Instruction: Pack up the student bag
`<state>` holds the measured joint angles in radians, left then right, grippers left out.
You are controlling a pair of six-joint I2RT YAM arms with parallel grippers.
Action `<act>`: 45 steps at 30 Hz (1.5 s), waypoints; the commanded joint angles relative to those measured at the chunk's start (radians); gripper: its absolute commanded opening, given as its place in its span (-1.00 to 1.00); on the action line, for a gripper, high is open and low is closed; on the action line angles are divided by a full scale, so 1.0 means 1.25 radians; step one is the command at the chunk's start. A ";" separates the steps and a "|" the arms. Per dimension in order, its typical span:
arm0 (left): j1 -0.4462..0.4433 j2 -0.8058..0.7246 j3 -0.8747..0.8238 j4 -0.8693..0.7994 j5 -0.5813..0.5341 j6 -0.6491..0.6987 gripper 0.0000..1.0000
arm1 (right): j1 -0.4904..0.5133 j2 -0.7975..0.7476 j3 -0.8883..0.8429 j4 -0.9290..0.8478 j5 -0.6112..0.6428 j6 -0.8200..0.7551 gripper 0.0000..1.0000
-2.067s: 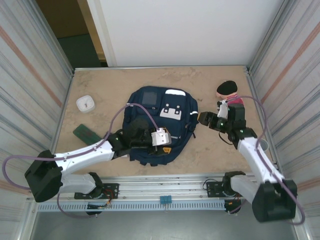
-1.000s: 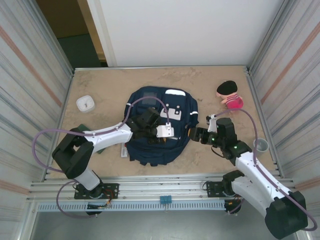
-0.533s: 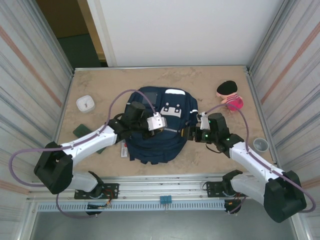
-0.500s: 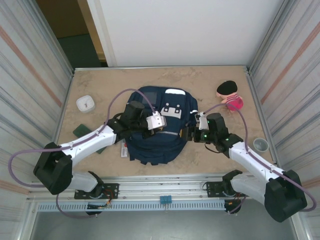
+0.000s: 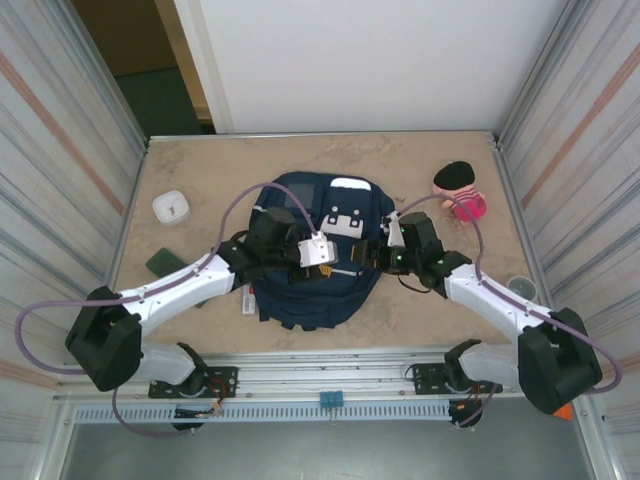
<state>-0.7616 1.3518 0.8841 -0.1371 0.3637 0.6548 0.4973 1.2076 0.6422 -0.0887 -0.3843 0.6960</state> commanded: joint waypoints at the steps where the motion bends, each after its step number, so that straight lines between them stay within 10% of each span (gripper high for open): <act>1: 0.004 0.000 -0.023 -0.015 -0.054 0.023 0.02 | 0.024 0.039 0.036 -0.057 0.048 0.079 0.25; 9: -0.003 -0.005 -0.053 -0.017 -0.071 0.041 0.21 | 0.030 0.166 0.083 -0.031 0.036 0.092 0.13; 18: -0.007 -0.022 -0.077 -0.019 -0.065 0.073 0.30 | 0.031 0.169 0.124 -0.032 0.039 0.077 -0.89; 30: -0.050 -0.008 -0.102 0.093 -0.211 0.081 0.62 | 0.019 0.067 0.193 -0.081 -0.007 0.081 -1.00; 34: -0.051 0.004 -0.111 0.165 -0.250 0.085 0.24 | 0.019 0.052 0.192 -0.072 -0.033 0.089 -1.00; 39: -0.029 -0.014 -0.093 0.144 -0.157 0.054 -0.94 | 0.006 0.002 0.173 -0.071 -0.035 0.042 -0.69; 45: 0.089 -0.092 -0.074 0.059 0.121 0.009 -1.00 | -0.096 -0.087 0.075 -0.053 -0.061 -0.115 0.06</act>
<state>-0.6991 1.3079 0.7521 -0.0475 0.3393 0.7094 0.4366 1.1439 0.7876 -0.1921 -0.4023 0.6819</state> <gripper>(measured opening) 0.067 0.505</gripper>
